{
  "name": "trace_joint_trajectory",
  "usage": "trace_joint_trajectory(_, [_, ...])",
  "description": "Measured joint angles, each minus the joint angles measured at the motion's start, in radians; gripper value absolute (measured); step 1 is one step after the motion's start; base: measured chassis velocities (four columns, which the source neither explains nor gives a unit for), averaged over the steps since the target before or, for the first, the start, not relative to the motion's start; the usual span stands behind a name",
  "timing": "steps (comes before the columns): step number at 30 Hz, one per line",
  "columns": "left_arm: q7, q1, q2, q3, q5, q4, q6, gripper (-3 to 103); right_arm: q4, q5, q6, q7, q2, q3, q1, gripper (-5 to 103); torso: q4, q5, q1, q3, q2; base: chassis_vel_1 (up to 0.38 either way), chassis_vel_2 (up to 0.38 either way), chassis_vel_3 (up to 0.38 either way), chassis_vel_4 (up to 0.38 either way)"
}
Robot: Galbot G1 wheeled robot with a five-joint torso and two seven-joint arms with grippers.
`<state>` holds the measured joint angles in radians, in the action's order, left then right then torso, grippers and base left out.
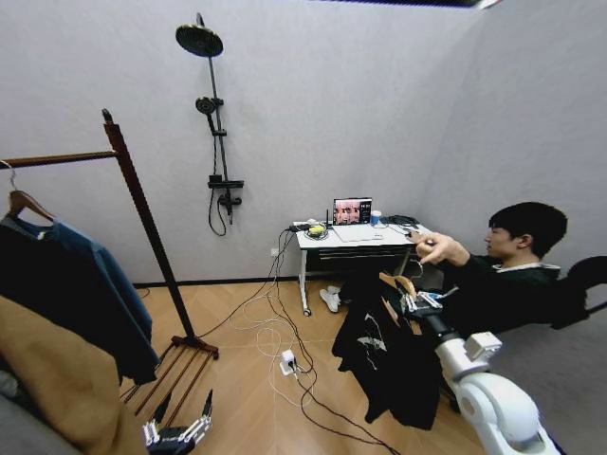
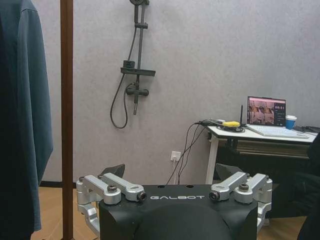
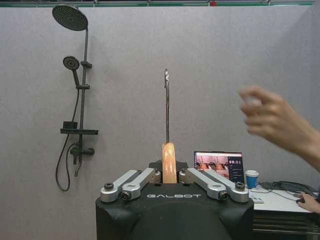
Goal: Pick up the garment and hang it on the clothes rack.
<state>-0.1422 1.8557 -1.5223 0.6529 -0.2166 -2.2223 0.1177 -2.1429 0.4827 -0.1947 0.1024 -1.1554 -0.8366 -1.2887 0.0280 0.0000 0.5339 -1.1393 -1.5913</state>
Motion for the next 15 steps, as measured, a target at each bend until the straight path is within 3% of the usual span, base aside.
trace_joint_trajectory(8, [0.000,0.000,0.000,0.000,0.000,0.000,0.000,100,0.028,0.010,-0.019,-0.031,0.029,0.005,0.051,10,-0.0003,0.0000,0.000,0.000,0.000,0.000,0.000,0.000,0.000])
trace_joint_trajectory(15, [0.000,0.000,0.000,0.000,0.000,0.000,0.000,100,0.047,0.010,-0.002,-0.004,0.007,0.012,0.047,10,0.0000,0.0000,0.000,0.000,0.000,-0.141,0.018,0.117,-0.040])
